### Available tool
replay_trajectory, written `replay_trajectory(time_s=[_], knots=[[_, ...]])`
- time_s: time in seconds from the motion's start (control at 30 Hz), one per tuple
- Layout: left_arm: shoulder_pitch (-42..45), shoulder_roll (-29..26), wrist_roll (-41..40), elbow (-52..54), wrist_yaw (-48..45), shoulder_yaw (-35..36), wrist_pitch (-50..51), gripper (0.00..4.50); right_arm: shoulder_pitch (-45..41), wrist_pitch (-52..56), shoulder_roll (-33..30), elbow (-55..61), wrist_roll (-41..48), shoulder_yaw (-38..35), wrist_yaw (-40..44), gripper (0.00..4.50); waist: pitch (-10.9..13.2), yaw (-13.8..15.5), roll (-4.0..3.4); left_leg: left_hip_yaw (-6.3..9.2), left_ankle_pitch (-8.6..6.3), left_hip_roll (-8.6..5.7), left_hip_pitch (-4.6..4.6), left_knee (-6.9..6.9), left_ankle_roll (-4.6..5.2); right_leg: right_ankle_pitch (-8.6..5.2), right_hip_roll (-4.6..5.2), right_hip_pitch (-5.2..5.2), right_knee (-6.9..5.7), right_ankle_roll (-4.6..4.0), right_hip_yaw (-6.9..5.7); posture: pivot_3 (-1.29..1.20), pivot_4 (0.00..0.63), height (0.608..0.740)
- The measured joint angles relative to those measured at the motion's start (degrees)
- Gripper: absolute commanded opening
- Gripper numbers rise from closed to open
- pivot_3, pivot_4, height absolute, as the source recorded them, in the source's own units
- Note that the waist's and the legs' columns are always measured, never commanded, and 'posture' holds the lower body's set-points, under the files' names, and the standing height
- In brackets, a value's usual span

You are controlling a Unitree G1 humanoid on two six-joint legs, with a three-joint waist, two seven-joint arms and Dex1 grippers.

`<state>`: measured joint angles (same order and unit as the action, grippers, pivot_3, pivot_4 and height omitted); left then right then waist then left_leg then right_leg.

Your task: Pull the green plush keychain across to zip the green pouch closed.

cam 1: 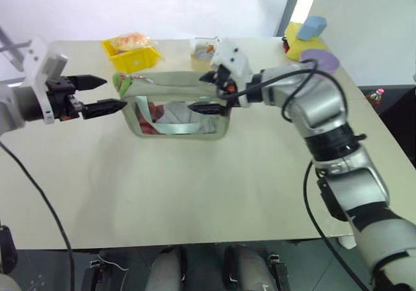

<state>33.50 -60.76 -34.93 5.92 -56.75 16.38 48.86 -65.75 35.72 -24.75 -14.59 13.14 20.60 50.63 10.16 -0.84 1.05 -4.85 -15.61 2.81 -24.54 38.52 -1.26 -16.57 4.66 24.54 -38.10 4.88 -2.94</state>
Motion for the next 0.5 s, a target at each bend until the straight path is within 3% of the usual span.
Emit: replay_trajectory(time_s=[0.03,0.13,0.37,0.5], knots=[[-0.86,0.07,-0.5,0.97,0.62,0.76,0.64,4.41,-0.35,-1.55,0.54,-1.81,-1.4,0.76,0.16,4.5,0.0,-0.05,0.0,0.01,0.0,0.0,0.0,0.02,0.0,0.0,-0.01,-0.01,0.0,0.0,0.0,0.0,0.15,0.739],[-2.34,0.09,-1.64,3.09,2.33,2.82,2.01,4.5,-1.1,-5.2,1.14,-4.95,-4.34,1.74,1.72,3.58,0.0,-0.15,0.0,0.05,0.0,0.02,0.01,0.06,0.0,0.0,-0.03,-0.01,-0.01,0.0,0.0,0.0,0.15,0.739],[-4.58,-0.07,-2.43,4.62,4.43,5.86,2.91,4.5,-1.08,-9.83,-0.22,-4.53,-6.14,1.72,8.26,0.05,0.0,-0.13,0.0,0.05,0.0,0.02,0.01,0.07,-0.01,0.0,-0.03,-0.02,-0.02,0.0,-0.01,0.0,0.15,0.739],[-4.59,-0.53,-2.57,4.56,4.48,6.07,2.82,4.5,0.16,-13.11,-2.5,-2.28,-6.08,1.18,12.49,0.05,0.0,0.06,0.0,0.05,0.0,0.01,0.0,0.11,-0.01,0.0,-0.03,-0.04,-0.02,0.0,-0.01,0.0,0.15,0.739]])
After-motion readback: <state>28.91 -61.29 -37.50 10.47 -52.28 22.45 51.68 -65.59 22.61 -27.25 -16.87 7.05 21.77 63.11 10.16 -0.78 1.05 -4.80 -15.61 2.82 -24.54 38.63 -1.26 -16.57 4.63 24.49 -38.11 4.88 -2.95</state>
